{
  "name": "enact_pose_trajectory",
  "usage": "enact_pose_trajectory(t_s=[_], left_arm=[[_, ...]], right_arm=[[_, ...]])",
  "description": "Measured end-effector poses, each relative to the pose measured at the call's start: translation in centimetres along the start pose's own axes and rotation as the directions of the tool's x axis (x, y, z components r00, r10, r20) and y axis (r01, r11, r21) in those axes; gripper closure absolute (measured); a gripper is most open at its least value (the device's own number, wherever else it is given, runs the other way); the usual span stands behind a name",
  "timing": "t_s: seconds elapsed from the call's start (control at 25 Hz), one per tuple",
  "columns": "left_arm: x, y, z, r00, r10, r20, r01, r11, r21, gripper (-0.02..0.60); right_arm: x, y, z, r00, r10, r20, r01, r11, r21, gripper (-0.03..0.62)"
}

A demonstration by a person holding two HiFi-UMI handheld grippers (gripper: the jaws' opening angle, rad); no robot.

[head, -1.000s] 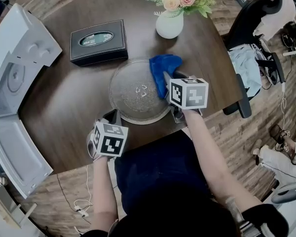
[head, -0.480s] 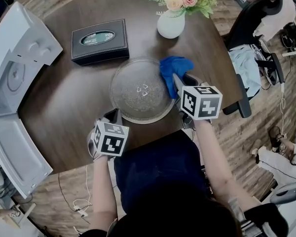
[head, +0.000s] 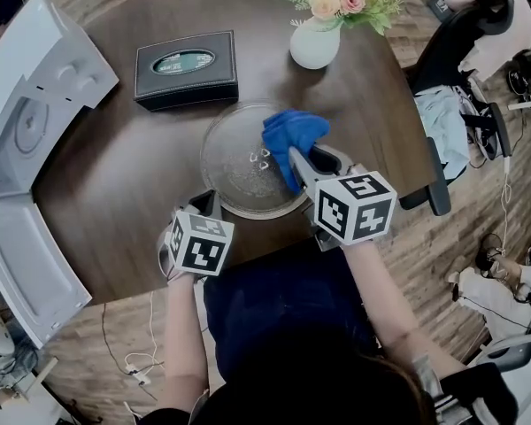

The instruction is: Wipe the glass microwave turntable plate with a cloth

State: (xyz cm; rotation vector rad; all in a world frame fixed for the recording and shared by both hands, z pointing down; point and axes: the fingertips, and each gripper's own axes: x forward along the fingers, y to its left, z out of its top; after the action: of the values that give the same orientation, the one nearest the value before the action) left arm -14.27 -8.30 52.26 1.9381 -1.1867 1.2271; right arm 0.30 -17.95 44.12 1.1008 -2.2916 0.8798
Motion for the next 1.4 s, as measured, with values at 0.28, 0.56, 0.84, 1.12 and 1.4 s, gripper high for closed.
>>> enact_pose_trajectory(t_s=[0.28,0.56,0.84,1.12,1.4], left_arm=[[0.0,0.0,0.0,1.000,0.005,0.000,-0.005,1.000,-0.007,0.580],[-0.1,0.0,0.0,1.000,0.010,-0.001,-0.010,1.000,-0.015,0.578],[0.0,0.1,-0.1,1.000,0.004,0.001,-0.004,1.000,-0.024,0.578],[0.0,0.0,0.0,1.000,0.003,0.003,-0.003,1.000,-0.027,0.578],[0.1,0.1,-0.1,1.000,0.002,0.001,-0.002,1.000,-0.025,0.580]], right_arm=[[5.1,8.3,-1.3,0.969,0.230,-0.086,-0.229,0.973,0.016,0.545],[9.6,12.0,-4.4,0.922,0.310,-0.231,-0.319,0.948,-0.001,0.545],[11.1,10.6,-5.6,0.923,0.243,-0.299,-0.277,0.958,-0.074,0.545],[10.7,9.1,-5.1,0.936,0.204,-0.286,-0.238,0.967,-0.089,0.545],[9.7,6.4,-4.9,0.949,0.160,-0.272,-0.188,0.979,-0.077,0.545]])
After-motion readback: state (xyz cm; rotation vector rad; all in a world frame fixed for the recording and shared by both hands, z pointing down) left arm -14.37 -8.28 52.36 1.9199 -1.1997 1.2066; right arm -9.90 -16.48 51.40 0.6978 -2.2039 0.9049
